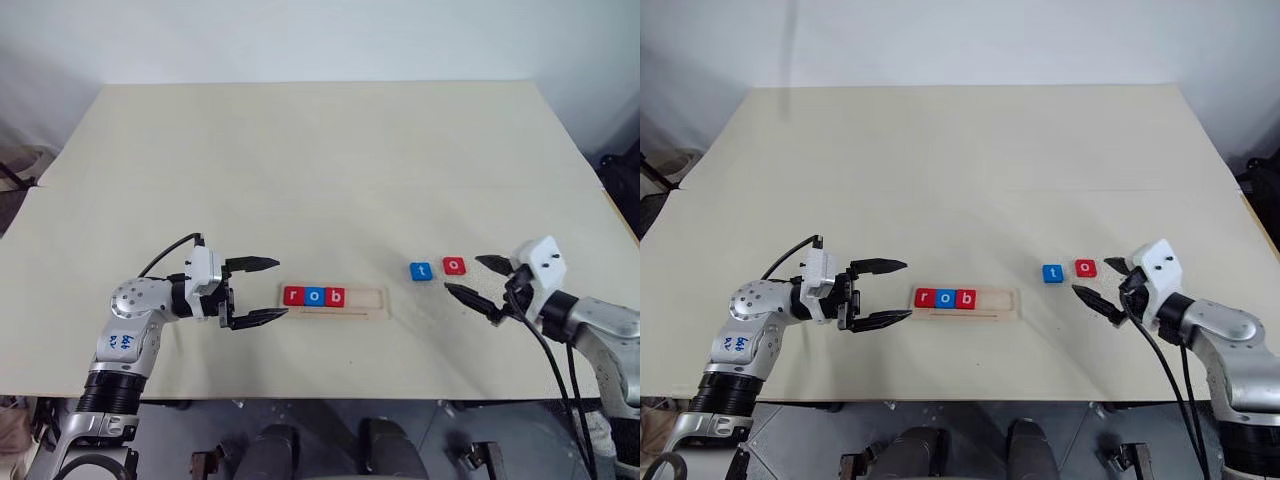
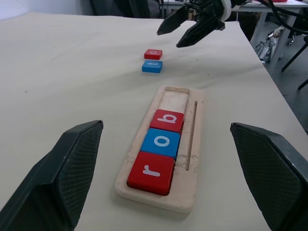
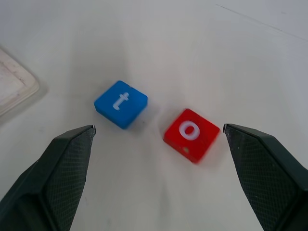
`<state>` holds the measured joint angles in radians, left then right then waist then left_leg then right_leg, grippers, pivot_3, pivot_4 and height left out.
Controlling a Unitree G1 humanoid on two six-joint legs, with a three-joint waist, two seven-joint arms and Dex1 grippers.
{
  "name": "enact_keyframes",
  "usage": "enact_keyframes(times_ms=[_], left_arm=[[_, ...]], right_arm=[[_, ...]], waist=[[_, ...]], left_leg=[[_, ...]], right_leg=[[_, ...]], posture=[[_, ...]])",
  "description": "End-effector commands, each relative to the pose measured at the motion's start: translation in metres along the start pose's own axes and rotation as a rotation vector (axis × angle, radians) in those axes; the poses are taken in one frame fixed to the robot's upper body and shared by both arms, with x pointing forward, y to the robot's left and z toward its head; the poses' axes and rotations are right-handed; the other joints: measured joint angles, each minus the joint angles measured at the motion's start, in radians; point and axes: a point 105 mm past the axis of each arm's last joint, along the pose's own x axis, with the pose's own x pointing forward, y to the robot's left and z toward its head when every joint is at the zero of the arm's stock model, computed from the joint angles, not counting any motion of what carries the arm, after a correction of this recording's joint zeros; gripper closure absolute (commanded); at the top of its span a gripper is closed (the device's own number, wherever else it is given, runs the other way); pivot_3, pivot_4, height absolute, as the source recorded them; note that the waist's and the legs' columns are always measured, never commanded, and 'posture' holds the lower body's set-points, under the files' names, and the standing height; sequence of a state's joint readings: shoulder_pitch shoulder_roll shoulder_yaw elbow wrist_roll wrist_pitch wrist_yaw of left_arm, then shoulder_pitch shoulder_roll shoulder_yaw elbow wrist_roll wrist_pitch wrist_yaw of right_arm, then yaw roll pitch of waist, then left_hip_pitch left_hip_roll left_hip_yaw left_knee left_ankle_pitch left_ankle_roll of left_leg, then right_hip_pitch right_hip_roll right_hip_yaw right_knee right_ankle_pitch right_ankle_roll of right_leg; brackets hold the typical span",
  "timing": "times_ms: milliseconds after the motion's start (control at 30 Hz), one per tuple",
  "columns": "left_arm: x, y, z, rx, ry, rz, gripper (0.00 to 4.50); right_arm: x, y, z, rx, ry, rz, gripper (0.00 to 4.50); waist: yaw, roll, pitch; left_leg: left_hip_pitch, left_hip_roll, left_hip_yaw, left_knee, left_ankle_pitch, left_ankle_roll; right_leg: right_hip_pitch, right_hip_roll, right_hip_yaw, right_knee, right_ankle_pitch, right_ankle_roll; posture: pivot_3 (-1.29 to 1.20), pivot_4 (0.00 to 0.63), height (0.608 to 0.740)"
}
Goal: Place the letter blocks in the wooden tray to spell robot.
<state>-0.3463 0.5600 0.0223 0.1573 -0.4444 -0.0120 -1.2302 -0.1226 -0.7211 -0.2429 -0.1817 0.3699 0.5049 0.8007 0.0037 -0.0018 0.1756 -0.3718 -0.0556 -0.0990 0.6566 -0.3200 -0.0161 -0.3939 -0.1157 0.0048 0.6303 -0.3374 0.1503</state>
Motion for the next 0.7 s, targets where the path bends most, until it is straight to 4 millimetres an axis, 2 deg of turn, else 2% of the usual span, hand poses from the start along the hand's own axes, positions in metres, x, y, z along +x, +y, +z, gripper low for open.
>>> enact_keyframes(times_ms=[33, 233, 700], left_arm=[[0.0012, 0.0005, 0.0121, 0.035, -0.026, 0.006, 0.0], [0.0025, -0.0017, 0.0146, 0.039, -0.031, 0.009, 0.0], [0.0032, -0.0015, 0.0151, 0.058, -0.027, 0.008, 0.0]], right_arm=[[0.0024, -0.0031, 0.0049, -0.025, 0.005, -0.018, 0.03], [0.0075, -0.0007, 0.0074, -0.026, 0.008, -0.015, 0.03], [-0.0005, -0.0039, 0.0089, -0.025, 0.015, -0.056, 0.03]], waist=[[-0.001, 0.0, 0.0], [-0.003, 0.0, 0.0], [-0.003, 0.0, 0.0]], left_leg=[[0.0, 0.0, 0.0, 0.0, 0.0, 0.0], [0.0, 0.0, 0.0, 0.0, 0.0, 0.0], [0.0, 0.0, 0.0, 0.0, 0.0, 0.0]], right_leg=[[0.0, 0.0, 0.0, 0.0, 0.0, 0.0], [0.0, 0.0, 0.0, 0.0, 0.0, 0.0], [0.0, 0.0, 0.0, 0.0, 0.0, 0.0]], posture=[[0.0, 0.15, 0.74], [0.0, 0.15, 0.74], [0.0, 0.15, 0.74]])
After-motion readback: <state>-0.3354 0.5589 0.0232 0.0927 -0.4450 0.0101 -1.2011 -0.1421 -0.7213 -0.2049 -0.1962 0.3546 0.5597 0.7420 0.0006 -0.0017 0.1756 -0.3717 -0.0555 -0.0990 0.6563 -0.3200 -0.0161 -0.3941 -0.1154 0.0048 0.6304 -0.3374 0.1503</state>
